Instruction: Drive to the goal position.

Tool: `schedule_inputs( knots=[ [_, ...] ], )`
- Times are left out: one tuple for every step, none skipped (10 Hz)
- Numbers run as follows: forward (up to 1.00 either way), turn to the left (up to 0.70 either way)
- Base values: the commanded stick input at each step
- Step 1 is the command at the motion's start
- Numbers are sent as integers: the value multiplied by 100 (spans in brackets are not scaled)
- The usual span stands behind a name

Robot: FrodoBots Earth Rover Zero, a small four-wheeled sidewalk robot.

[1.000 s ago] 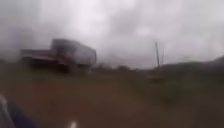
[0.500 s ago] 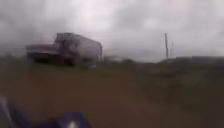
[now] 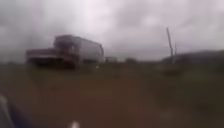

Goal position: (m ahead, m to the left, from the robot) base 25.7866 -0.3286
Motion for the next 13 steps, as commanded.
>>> schedule_inputs(
  knots=[
    [70, 0],
    [70, 0],
    [70, 0],
    [70, 0],
    [70, 0],
    [70, 0],
    [70, 0],
    [70, 0],
    [70, 0],
    [70, -35],
    [70, -35],
    [70, -35],
    [70, -35]
  ],
)
